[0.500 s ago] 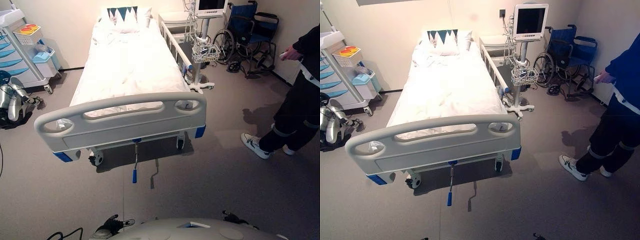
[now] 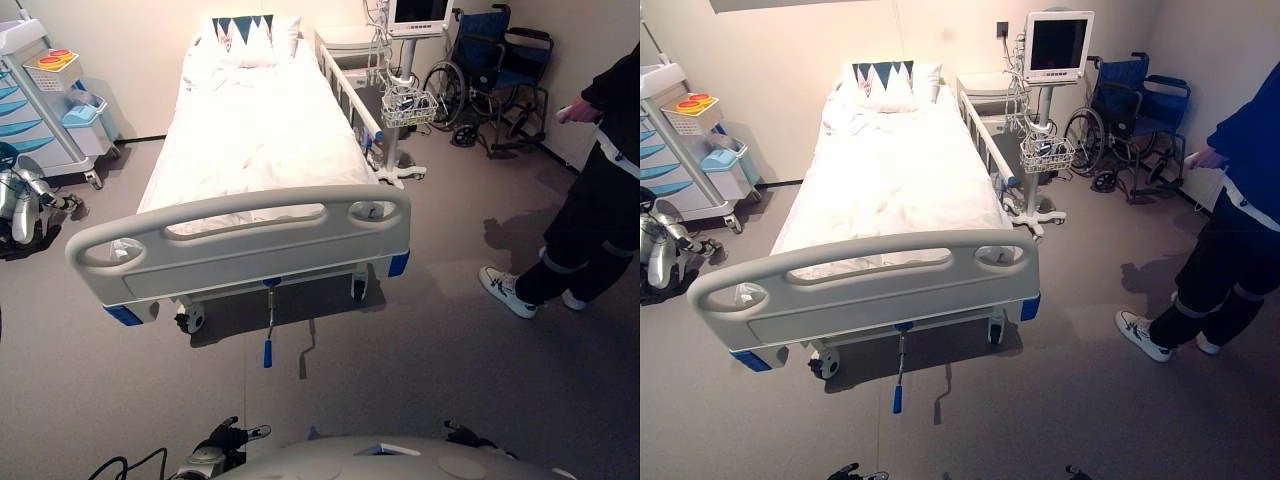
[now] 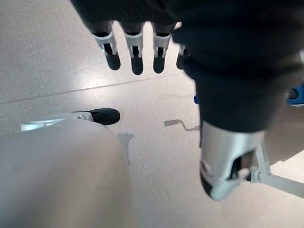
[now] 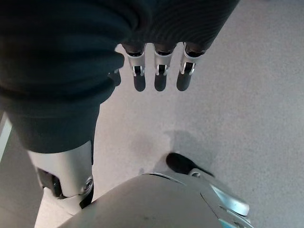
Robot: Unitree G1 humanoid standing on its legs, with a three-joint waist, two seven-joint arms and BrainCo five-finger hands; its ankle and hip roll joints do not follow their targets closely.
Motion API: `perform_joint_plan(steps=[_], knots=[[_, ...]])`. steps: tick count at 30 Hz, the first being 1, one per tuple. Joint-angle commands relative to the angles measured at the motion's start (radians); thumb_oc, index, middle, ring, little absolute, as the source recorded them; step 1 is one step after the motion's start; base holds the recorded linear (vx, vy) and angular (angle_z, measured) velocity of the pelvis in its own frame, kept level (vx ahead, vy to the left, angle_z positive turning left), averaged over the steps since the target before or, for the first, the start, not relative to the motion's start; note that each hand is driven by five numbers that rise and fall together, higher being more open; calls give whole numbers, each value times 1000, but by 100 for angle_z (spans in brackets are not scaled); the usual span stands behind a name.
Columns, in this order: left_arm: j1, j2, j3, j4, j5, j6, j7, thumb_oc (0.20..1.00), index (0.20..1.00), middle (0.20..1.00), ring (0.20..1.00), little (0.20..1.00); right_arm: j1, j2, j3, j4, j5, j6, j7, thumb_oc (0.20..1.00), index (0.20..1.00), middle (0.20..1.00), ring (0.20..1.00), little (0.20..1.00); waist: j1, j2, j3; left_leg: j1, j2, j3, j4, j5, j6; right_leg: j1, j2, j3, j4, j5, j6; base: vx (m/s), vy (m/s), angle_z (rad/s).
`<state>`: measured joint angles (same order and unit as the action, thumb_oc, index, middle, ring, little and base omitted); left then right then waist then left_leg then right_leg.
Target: Raise the hospital bed
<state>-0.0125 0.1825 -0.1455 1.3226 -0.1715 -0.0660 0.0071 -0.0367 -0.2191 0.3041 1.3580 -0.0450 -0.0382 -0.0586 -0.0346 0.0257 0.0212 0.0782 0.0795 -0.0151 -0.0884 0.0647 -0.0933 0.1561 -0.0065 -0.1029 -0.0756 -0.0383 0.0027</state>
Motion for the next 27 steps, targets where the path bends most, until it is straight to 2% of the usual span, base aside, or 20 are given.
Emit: perform_joint_plan(steps=[1, 20, 27], knots=[[-84, -46, -17, 48, -4, -25, 1, 1000, 1000, 1000, 1000, 1000, -68, 12, -8, 71, 12, -15, 3, 1000, 1000, 1000, 1000, 1000, 43, -48, 0, 64, -72, -1, 5, -98, 86, -73, -69, 0, 68, 63, 97, 0, 0, 0], [-83, -52, -16, 53, 9, -18, 15, 1000, 1000, 1000, 1000, 1000, -72, 13, -7, 69, 12, -12, 0, 1000, 1000, 1000, 1000, 1000, 42, -47, 7, 59, -73, 1, 6, -96, 86, -80, -69, 3, 68, 68, 97, 0, 0, 0], [-91, -44, -36, 66, 61, -8, 27, 1000, 1000, 1000, 1000, 1000, -76, 4, -12, 67, 22, -11, -3, 1000, 1000, 1000, 1000, 1000, 36, -46, 27, 49, -74, 4, 4, -90, 87, -95, -68, 10, 65, 76, 98, -5, 2, 0]])
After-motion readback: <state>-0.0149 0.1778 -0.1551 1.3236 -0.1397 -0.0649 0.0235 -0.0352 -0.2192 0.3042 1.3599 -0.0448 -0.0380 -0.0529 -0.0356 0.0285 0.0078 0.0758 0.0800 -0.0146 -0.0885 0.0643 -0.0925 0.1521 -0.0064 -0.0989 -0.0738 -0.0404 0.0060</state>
